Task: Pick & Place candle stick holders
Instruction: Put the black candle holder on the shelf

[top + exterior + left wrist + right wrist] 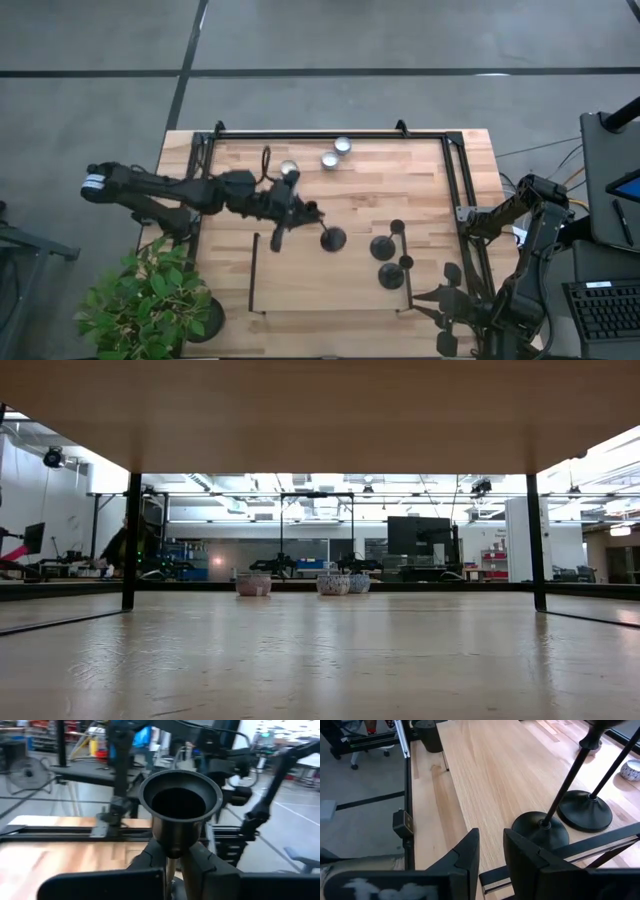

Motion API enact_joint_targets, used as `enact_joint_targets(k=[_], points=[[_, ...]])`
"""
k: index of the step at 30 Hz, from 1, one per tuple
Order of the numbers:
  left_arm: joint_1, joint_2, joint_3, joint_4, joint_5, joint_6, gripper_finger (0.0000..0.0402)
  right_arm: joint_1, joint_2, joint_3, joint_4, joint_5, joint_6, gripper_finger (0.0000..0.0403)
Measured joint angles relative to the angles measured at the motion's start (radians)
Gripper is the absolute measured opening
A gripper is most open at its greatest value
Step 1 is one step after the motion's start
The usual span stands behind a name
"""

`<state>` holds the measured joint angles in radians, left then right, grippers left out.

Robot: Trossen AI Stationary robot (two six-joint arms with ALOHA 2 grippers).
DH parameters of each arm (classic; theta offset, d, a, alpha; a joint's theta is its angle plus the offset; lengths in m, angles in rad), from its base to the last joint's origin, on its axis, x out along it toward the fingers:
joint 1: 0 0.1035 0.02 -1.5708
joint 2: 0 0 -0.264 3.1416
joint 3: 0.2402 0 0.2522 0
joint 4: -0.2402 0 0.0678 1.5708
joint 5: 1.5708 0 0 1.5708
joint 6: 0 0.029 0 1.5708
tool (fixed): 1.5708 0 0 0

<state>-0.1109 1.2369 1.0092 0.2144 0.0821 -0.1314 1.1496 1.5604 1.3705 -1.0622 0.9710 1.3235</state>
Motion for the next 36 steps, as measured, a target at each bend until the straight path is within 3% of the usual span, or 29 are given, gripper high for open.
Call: enact_joint_targets(k=[10, 17, 24, 36], points=[[-0.073, 0.151, 0.01, 0.153, 0.003, -0.019, 0.0018, 0.0, 0.0, 0.0, -0.002, 0.0, 0.0, 0.0068], [-0.103, 0.287, 0.143, 0.108, 0.084, -0.013, 0.0023, 0.0, 0.0, 0.0, -0.002, -0.001, 0.0, 0.0076], [-0.129, 0.407, 0.27, -0.003, 0.077, 0.06, 0.0024, 0.0, 0.0, 0.0, -0.001, -0.002, 0.0, 0.0081], [-0.135, 0.47, 0.322, -0.001, 0.081, 0.138, 0.0025, 0.0, 0.002, -0.002, 0.0, -0.002, 0.0, 0.0063]])
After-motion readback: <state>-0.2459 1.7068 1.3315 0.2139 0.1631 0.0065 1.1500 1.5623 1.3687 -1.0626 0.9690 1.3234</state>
